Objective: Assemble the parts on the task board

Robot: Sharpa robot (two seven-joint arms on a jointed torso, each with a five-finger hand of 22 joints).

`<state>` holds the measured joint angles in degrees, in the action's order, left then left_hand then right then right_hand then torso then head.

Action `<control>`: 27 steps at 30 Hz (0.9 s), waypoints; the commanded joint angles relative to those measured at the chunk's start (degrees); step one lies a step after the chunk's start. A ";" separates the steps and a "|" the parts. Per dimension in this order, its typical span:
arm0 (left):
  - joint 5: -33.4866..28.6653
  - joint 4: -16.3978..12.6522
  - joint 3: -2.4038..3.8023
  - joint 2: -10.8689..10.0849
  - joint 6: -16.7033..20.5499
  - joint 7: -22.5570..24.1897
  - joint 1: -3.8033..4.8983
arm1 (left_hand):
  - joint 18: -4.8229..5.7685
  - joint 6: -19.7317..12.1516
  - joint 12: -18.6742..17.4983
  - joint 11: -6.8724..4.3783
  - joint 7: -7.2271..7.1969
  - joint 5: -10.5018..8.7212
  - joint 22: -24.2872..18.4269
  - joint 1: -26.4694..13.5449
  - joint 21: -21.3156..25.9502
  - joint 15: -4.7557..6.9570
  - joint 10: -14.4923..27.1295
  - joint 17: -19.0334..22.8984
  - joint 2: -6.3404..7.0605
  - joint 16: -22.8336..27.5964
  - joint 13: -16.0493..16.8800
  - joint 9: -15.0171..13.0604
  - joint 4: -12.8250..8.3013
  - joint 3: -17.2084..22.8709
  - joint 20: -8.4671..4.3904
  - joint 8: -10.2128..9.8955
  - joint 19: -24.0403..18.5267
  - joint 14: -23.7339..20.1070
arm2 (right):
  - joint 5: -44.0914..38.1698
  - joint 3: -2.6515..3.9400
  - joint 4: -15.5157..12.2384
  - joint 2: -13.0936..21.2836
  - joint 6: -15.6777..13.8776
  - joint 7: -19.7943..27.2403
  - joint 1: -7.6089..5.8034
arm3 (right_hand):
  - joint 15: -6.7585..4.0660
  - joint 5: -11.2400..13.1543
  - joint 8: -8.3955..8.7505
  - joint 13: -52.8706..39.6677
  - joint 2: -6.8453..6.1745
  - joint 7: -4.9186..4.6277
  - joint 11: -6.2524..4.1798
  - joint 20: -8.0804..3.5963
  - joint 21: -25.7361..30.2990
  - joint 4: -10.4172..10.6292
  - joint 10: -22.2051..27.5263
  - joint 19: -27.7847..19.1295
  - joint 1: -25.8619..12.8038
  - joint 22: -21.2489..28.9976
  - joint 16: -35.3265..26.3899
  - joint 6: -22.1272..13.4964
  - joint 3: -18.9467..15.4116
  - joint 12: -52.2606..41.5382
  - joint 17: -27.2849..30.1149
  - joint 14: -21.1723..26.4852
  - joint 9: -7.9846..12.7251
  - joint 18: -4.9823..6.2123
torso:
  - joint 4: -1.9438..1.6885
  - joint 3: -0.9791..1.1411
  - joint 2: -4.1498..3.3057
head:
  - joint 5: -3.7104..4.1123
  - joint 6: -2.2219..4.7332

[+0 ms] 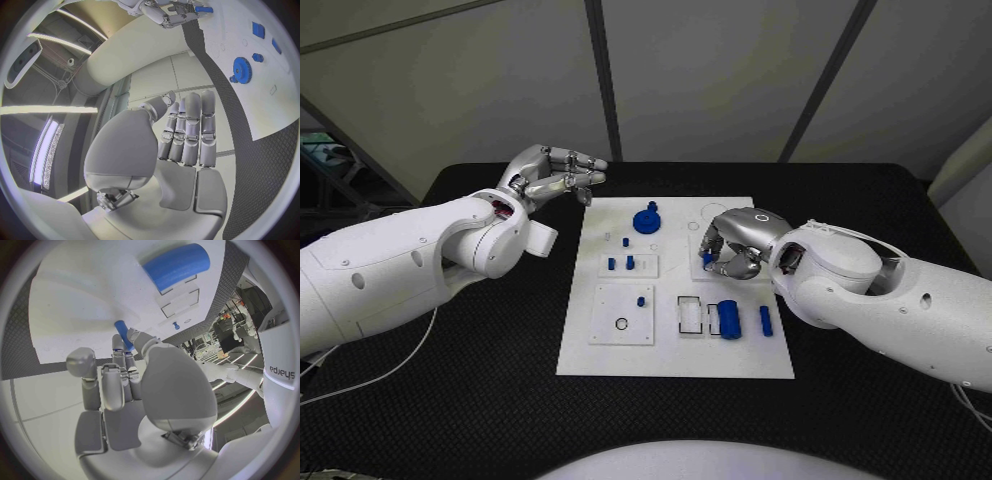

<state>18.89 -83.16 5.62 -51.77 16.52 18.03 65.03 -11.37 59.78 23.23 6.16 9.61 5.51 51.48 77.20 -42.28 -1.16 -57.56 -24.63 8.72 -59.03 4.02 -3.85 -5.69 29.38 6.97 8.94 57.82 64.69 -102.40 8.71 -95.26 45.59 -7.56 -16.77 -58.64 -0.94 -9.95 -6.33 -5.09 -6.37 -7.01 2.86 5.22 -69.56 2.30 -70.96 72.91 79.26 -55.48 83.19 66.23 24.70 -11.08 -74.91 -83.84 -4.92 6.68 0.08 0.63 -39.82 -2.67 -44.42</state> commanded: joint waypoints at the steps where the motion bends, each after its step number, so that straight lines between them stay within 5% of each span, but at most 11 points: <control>1: -0.10 0.07 0.04 0.05 -0.27 -0.09 0.07 | 0.87 -0.31 0.33 -0.05 0.14 -0.15 -0.05 0.21 0.28 -0.34 0.34 0.05 -0.51 0.26 0.04 0.02 -0.15 -0.06 0.29 -0.25 0.06 -0.10 | 0.69 0.10 -1.28 0.54 -4.43 -0.71 -0.17 | -0.41 0.16 -0.15 -0.08 0.49 0.17 0.08 -0.40 -0.30 0.55 -0.56 -0.12 -0.47 -0.03 0.30 0.55 -0.21 0.04 -3.80 -3.92 -0.04 0.05 | 0.02 -0.05 0.04 | 0.09 0.10; 15: -0.10 0.21 0.04 0.07 -0.39 -0.28 0.07 | 0.85 -0.37 0.42 -0.04 0.14 -0.15 -0.01 0.40 0.25 -0.32 0.46 0.11 -0.58 0.27 0.04 0.02 -0.29 0.02 0.26 -0.25 0.09 -0.09 | 8.73 0.20 -8.47 2.05 -8.16 -0.64 -0.22 | -0.44 0.24 -0.07 -0.12 0.18 0.19 0.06 -0.45 -0.31 0.91 -0.66 -0.07 -0.94 -0.08 0.27 0.52 -0.59 0.32 -3.74 -3.91 -0.02 0.03 | 0.03 -0.07 0.04 | -0.38 0.20; 25: -0.10 0.44 0.04 0.63 -0.54 -0.26 0.08 | 0.86 -0.38 0.43 -0.04 0.15 -0.16 -0.01 0.39 0.25 -0.32 0.48 0.12 -0.57 0.27 0.04 0.03 -0.30 0.01 0.26 -0.25 0.09 -0.10 | 10.50 0.17 -8.89 -3.53 -10.06 0.98 -0.19 | -0.45 0.06 -0.03 -0.13 0.17 0.22 0.03 -0.46 -0.28 0.96 -0.68 -0.08 -0.94 -0.03 0.30 0.50 -0.62 0.46 -3.80 -3.92 0.00 0.04 | -0.16 -0.17 0.07 | -2.05 -0.05; 27: -0.10 0.57 0.04 0.89 -0.63 -0.25 0.08 | 0.86 -0.38 0.43 -0.04 0.15 -0.16 -0.01 0.39 0.25 -0.32 0.48 0.12 -0.57 0.27 0.04 0.03 -0.30 0.01 0.26 -0.25 0.09 -0.10 | 10.58 -0.37 -8.08 -5.36 -10.17 1.28 -0.16 | -0.46 0.03 -0.02 -0.13 0.18 0.22 0.03 -0.46 -0.22 0.95 -0.67 -0.12 -0.91 0.06 0.27 0.49 -0.62 0.48 -3.73 -3.91 0.00 0.05 | -0.15 -0.09 -0.02 | -2.90 -0.11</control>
<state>18.89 -82.66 5.62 -51.06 16.49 17.65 65.03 -11.37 59.78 23.46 6.15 9.62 5.51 51.48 77.44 -42.28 -1.16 -57.57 -24.58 8.50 -59.03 4.02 -3.85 -5.69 29.38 6.97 8.94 57.82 64.69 -93.36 8.64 -103.81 40.95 -15.71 -16.87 -58.77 -1.15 -9.92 -5.96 -5.12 -6.18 -6.83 2.96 5.21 -69.56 2.99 -71.25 72.91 78.54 -55.46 83.19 66.15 23.97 -10.84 -74.91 -84.05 -4.84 6.68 -0.01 0.51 -39.78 -4.83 -44.45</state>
